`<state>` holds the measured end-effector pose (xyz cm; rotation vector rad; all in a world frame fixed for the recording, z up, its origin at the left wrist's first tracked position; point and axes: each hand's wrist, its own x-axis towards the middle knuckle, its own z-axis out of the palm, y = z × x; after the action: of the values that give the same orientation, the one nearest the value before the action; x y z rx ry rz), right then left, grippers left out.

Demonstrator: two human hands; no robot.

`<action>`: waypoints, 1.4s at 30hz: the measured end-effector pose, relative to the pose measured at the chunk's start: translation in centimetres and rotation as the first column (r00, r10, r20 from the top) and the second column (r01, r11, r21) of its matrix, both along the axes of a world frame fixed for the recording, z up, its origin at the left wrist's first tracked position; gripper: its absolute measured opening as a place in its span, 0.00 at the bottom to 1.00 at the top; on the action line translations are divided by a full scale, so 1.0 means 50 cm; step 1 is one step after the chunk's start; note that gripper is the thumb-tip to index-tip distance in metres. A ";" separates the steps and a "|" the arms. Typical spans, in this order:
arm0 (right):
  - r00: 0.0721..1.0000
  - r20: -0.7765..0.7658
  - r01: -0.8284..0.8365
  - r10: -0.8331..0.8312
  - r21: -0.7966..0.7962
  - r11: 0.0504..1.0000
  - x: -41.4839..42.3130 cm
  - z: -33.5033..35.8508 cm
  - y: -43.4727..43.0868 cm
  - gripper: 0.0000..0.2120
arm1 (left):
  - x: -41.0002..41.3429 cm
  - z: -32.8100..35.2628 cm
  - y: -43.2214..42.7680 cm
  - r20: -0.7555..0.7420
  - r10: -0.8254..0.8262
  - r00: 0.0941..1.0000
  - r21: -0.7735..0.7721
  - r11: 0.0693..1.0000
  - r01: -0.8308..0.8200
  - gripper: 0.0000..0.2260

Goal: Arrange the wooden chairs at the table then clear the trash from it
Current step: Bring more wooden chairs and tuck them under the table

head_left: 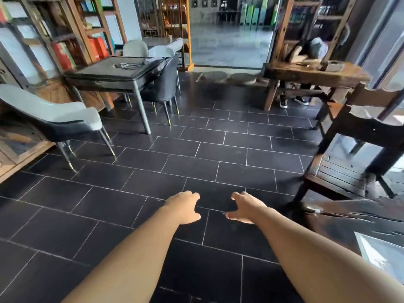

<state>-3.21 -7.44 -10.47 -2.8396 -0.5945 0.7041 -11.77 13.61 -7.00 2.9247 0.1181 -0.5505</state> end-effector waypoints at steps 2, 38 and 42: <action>0.999 -0.005 0.039 -0.039 0.000 0.999 0.045 -0.005 -0.009 0.36 | 0.066 -0.003 -0.004 -0.005 -0.040 0.999 -0.009 0.999 0.040 0.25; 0.751 -0.058 0.660 -0.658 0.042 0.750 1.060 -0.063 -0.187 0.38 | 1.397 -0.066 -0.163 -0.041 -0.607 0.793 0.012 0.794 0.608 0.27; 0.733 -0.077 0.680 -0.676 0.046 0.732 1.185 -0.062 -0.275 0.29 | 1.534 -0.056 -0.268 -0.058 -0.640 0.766 0.022 0.766 0.642 0.28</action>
<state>56.04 -21.18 -13.56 -2.6458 0.4338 0.5862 64.92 0.19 -9.78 2.9352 -0.9187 -0.7044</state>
